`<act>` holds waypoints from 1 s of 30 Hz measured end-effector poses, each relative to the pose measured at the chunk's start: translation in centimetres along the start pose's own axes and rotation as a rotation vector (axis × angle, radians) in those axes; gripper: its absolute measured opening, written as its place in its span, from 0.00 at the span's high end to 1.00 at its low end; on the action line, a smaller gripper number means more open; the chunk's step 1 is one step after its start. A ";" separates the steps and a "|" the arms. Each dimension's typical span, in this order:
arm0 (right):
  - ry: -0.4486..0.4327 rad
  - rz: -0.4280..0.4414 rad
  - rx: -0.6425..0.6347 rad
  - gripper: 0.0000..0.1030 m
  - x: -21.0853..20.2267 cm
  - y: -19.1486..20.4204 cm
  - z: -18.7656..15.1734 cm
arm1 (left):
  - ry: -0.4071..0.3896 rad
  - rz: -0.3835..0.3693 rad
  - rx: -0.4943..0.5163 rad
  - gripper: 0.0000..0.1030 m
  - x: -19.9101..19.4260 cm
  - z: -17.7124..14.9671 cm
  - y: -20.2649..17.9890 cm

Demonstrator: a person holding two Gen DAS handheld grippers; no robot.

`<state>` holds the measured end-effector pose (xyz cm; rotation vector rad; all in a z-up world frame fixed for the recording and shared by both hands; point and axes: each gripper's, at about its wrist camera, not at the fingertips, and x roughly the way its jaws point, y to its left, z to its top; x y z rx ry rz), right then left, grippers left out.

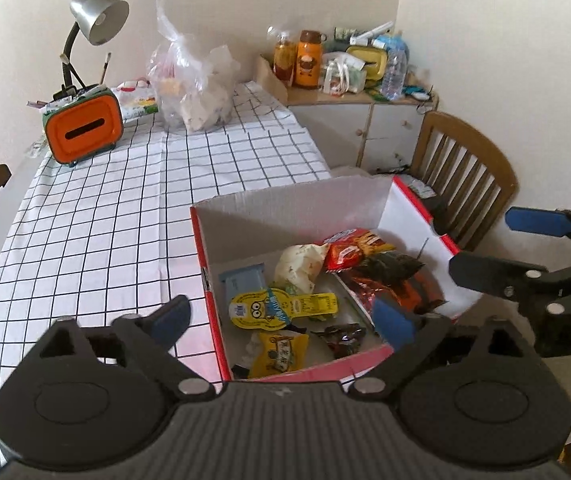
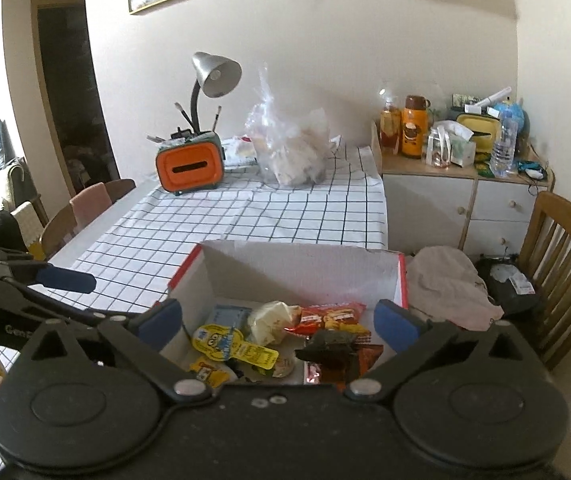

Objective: Organize snacks

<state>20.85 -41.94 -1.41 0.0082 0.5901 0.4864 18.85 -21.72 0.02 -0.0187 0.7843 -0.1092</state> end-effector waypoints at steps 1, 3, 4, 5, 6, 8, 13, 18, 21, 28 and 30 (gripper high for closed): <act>-0.004 -0.001 -0.003 0.00 -0.2 0.2 0.0 | -0.011 -0.005 -0.004 0.02 -0.4 -0.1 0.0; -0.009 0.007 -0.007 0.00 -0.6 0.5 -0.1 | -0.020 -0.011 -0.014 0.01 -0.9 -0.3 0.1; -0.013 0.010 -0.006 0.00 -0.8 0.6 -0.1 | -0.024 -0.015 -0.020 0.00 -1.2 -0.4 0.1; -0.018 0.011 -0.002 0.00 -1.1 0.6 -0.2 | -0.028 -0.017 -0.025 0.00 -1.4 -0.5 0.2; -0.021 0.013 0.001 0.00 -1.2 0.7 -0.2 | -0.031 -0.016 -0.029 0.00 -1.6 -0.6 0.3; -0.027 0.012 0.010 0.00 -1.6 0.8 -0.2 | -0.039 -0.006 -0.035 0.00 -2.0 -0.8 0.4; -0.039 0.016 0.032 0.00 -2.2 1.0 -0.6 | -0.051 0.009 -0.044 0.00 -2.7 -1.2 0.7; -0.038 0.024 0.037 0.00 -2.5 1.2 -1.0 | -0.041 0.014 -0.079 0.00 -3.0 -1.3 1.3; -0.042 0.023 0.047 0.00 -2.8 1.4 -1.3 | -0.045 0.035 -0.087 0.00 -3.2 -1.4 1.5; -0.042 0.024 0.036 0.00 -2.9 2.0 -1.7 | -0.058 0.060 -0.085 0.00 -3.6 -1.5 1.7; -0.042 0.028 0.035 0.00 -3.0 2.1 -1.8 | -0.065 0.072 -0.077 0.00 -3.7 -1.5 1.5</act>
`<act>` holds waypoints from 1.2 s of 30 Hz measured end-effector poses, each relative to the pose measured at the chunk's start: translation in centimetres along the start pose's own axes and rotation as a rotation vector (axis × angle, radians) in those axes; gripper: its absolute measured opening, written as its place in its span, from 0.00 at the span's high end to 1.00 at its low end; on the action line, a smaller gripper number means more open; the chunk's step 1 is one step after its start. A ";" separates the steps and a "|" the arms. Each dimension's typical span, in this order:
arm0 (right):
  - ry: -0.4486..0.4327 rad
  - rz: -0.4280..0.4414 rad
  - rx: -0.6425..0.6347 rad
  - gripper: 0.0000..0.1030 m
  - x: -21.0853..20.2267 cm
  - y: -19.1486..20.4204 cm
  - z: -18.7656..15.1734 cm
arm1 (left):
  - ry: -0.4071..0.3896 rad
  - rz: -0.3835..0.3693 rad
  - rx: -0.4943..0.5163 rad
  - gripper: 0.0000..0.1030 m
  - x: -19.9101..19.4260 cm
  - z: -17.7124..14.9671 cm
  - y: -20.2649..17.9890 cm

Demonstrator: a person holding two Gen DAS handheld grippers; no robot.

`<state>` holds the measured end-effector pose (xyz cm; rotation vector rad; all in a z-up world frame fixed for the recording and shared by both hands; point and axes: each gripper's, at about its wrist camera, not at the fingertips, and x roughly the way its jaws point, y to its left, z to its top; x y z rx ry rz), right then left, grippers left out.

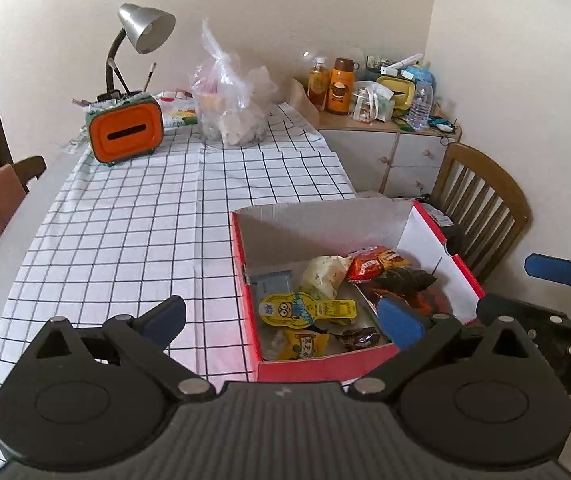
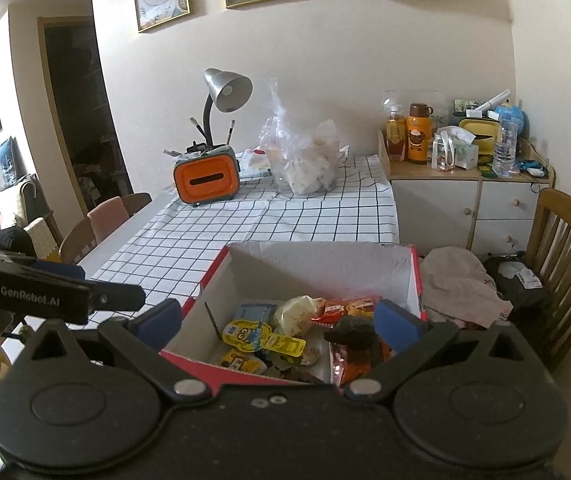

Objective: Organize snacks

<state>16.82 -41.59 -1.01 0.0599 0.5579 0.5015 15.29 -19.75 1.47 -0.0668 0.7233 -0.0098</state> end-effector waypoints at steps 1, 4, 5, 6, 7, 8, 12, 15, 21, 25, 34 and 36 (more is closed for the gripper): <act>0.000 0.000 0.000 0.00 0.0 0.1 0.0 | -0.002 0.002 0.002 0.00 0.0 0.0 -0.1; 0.001 0.003 -0.001 0.00 -0.1 0.2 -0.1 | -0.004 0.000 0.004 0.00 -0.2 0.1 -0.1; 0.002 0.004 -0.001 0.00 -0.1 0.2 -0.2 | -0.005 0.002 0.004 0.00 -0.2 0.1 -0.1; 0.002 0.006 -0.001 0.00 -0.1 0.3 -0.2 | -0.005 0.004 0.005 0.00 -0.2 0.1 0.0; 0.003 0.009 -0.001 0.00 -0.1 0.3 -0.2 | -0.003 0.007 0.004 0.00 -0.2 0.2 0.0; 0.002 0.011 -0.002 0.00 -0.1 0.4 -0.2 | -0.002 0.008 0.004 0.00 -0.1 0.2 0.0; 0.003 0.015 0.006 0.00 -0.1 0.2 -0.3 | 0.004 0.009 0.003 0.00 0.0 0.2 -0.1; 0.004 0.016 0.013 0.00 -0.1 0.1 -0.3 | 0.006 0.011 0.006 0.00 0.0 0.2 -0.2; 0.008 0.019 0.016 0.00 0.0 0.0 -0.3 | 0.017 0.017 -0.001 0.00 0.2 0.2 -0.2; 0.017 0.025 0.020 0.00 0.1 0.0 -0.3 | 0.015 0.024 -0.001 0.00 0.2 0.2 -0.2; 0.036 0.031 0.005 0.00 0.1 0.1 -0.4 | 0.026 0.029 -0.018 0.00 0.3 0.2 -0.7; 0.036 0.030 0.005 0.00 0.0 0.1 -0.4 | 0.028 0.032 -0.027 0.00 0.3 0.2 -0.7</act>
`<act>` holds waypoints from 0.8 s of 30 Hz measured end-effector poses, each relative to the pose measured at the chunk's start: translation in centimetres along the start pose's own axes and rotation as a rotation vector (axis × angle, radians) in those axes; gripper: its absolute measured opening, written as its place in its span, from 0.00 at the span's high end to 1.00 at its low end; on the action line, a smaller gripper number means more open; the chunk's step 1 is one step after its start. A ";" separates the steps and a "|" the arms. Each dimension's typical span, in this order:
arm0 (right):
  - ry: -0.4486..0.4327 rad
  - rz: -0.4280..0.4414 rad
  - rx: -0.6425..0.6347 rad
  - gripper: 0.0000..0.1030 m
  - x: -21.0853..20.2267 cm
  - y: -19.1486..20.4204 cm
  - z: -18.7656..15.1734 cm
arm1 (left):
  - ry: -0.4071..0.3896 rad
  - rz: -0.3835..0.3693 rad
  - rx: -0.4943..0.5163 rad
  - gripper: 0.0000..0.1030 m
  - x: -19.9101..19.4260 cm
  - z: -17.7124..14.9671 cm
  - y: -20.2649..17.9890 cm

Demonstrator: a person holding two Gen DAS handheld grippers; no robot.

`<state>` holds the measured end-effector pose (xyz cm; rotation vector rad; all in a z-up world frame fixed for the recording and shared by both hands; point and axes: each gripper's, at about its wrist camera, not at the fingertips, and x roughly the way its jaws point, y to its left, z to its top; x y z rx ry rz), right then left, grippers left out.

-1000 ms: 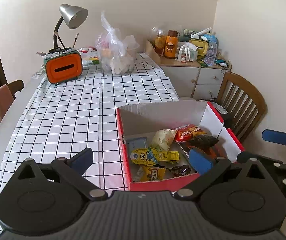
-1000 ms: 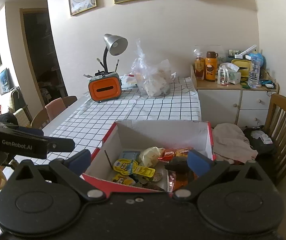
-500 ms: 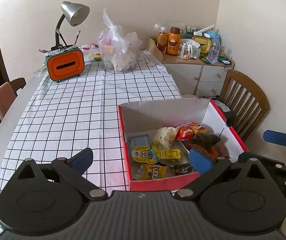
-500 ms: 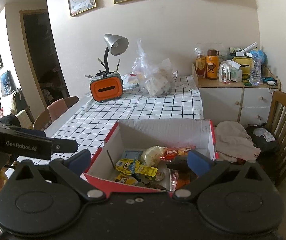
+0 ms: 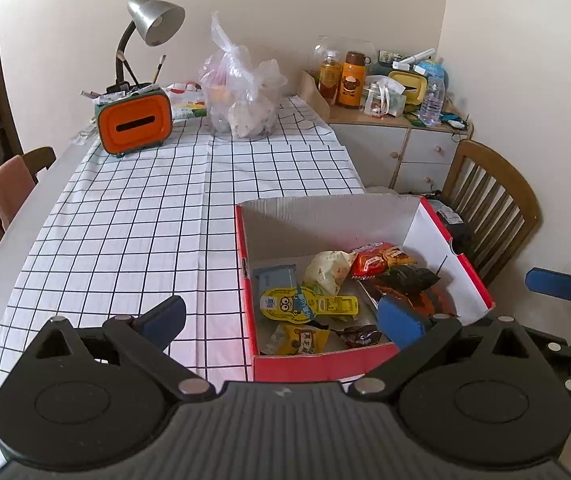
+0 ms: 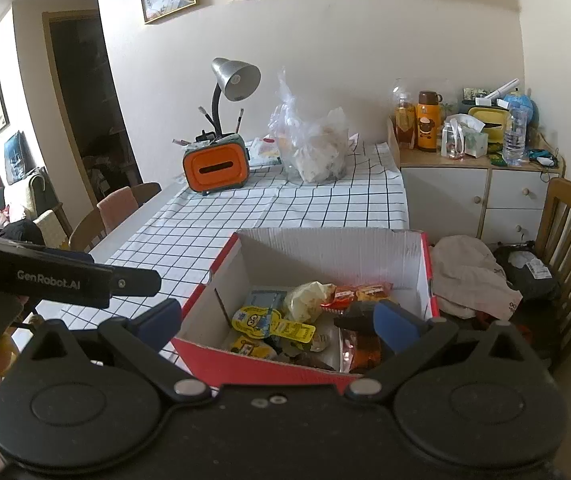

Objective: Organize snacks

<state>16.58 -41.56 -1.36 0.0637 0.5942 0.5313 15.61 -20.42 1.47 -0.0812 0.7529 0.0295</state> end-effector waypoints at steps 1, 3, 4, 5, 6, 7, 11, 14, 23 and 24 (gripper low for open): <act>-0.001 -0.002 -0.001 0.00 -0.1 0.0 0.0 | 0.001 0.002 -0.003 0.00 0.0 0.0 0.0; 0.000 -0.005 -0.005 0.00 -0.2 -0.1 0.1 | 0.000 -0.001 -0.006 0.00 -0.1 0.0 -0.2; -0.001 -0.004 -0.006 0.00 -0.2 -0.1 0.1 | -0.001 0.001 -0.006 0.00 -0.1 0.0 -0.2; 0.000 -0.003 -0.008 0.00 -0.3 -0.2 0.1 | -0.003 0.005 -0.005 0.00 -0.2 0.0 -0.3; 0.001 -0.003 -0.012 0.00 -0.3 -0.2 0.2 | -0.003 0.007 -0.006 0.00 -0.2 0.0 -0.4; 0.002 -0.003 -0.014 0.00 -0.4 -0.2 0.2 | -0.002 0.006 -0.007 0.00 -0.2 0.0 -0.4; 0.002 0.004 -0.013 0.00 -0.5 -0.4 0.2 | 0.007 0.011 -0.004 0.00 -0.1 -0.1 -0.6; 0.004 0.011 -0.014 0.00 -0.4 -0.5 0.2 | 0.014 0.015 -0.001 0.00 0.1 -0.2 -0.8; 0.010 0.022 -0.007 0.00 -0.2 -1.1 -0.1 | 0.027 0.024 0.016 0.00 0.3 -0.3 -1.0; 0.011 0.022 -0.005 0.00 -0.2 -1.1 -0.1 | 0.029 0.024 0.015 0.00 0.3 -0.4 -1.0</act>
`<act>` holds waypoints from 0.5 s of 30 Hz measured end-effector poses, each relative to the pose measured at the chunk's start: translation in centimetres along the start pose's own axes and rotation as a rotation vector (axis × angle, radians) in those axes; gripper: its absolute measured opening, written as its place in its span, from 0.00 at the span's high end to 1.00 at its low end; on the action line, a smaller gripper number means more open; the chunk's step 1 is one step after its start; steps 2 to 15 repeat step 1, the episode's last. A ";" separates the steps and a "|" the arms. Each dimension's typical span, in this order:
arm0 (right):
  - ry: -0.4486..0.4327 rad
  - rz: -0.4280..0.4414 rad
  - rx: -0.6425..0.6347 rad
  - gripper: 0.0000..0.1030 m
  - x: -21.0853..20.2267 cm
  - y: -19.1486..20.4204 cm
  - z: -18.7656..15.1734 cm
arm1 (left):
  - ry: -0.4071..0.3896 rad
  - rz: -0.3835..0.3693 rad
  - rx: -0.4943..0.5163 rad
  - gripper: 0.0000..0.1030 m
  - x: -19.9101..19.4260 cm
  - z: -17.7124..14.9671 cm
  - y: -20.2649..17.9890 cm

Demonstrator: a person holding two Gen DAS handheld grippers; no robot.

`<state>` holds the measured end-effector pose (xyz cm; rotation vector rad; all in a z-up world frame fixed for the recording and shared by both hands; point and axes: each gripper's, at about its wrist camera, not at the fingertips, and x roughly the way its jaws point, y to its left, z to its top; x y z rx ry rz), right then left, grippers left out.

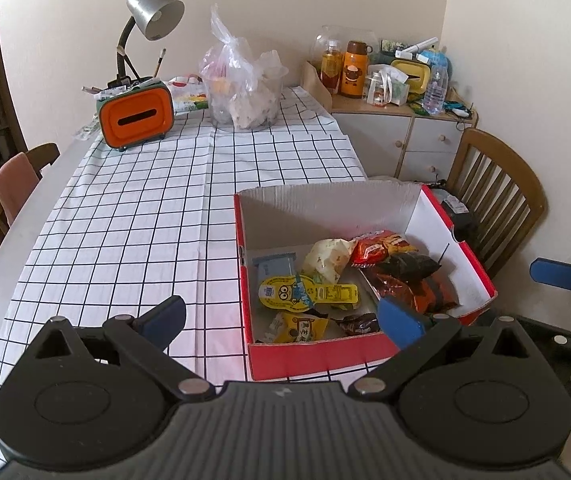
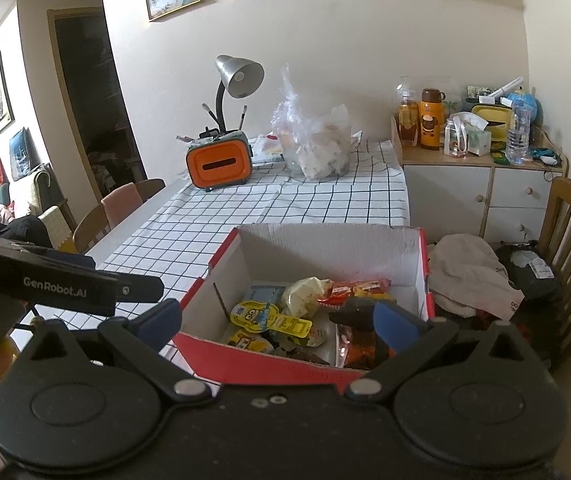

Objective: Organize snacks

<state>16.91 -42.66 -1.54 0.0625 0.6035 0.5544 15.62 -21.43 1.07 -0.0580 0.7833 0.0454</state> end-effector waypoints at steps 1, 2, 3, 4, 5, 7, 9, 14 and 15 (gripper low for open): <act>0.001 0.000 0.002 0.00 0.0 0.0 0.0 | 0.002 0.000 -0.002 0.00 0.0 0.0 0.0; 0.001 0.000 0.002 0.00 0.0 0.0 0.0 | 0.002 0.000 -0.002 0.00 0.0 0.0 0.0; 0.001 0.000 0.002 0.00 0.0 0.0 0.0 | 0.002 0.000 -0.002 0.00 0.0 0.0 0.0; 0.001 0.000 0.002 0.00 0.0 0.0 0.0 | 0.002 0.000 -0.002 0.00 0.0 0.0 0.0; 0.001 0.000 0.002 0.00 0.0 0.0 0.0 | 0.002 0.000 -0.002 0.00 0.0 0.0 0.0; 0.001 0.000 0.002 0.00 0.0 0.0 0.0 | 0.002 0.000 -0.002 0.00 0.0 0.0 0.0; 0.001 0.000 0.002 0.00 0.0 0.0 0.0 | 0.002 0.000 -0.002 0.00 0.0 0.0 0.0; 0.001 0.000 0.002 0.00 0.0 0.0 0.0 | 0.002 0.000 -0.002 0.00 0.0 0.0 0.0; 0.001 0.000 0.002 0.00 0.0 0.0 0.0 | 0.002 0.000 -0.002 0.00 0.0 0.0 0.0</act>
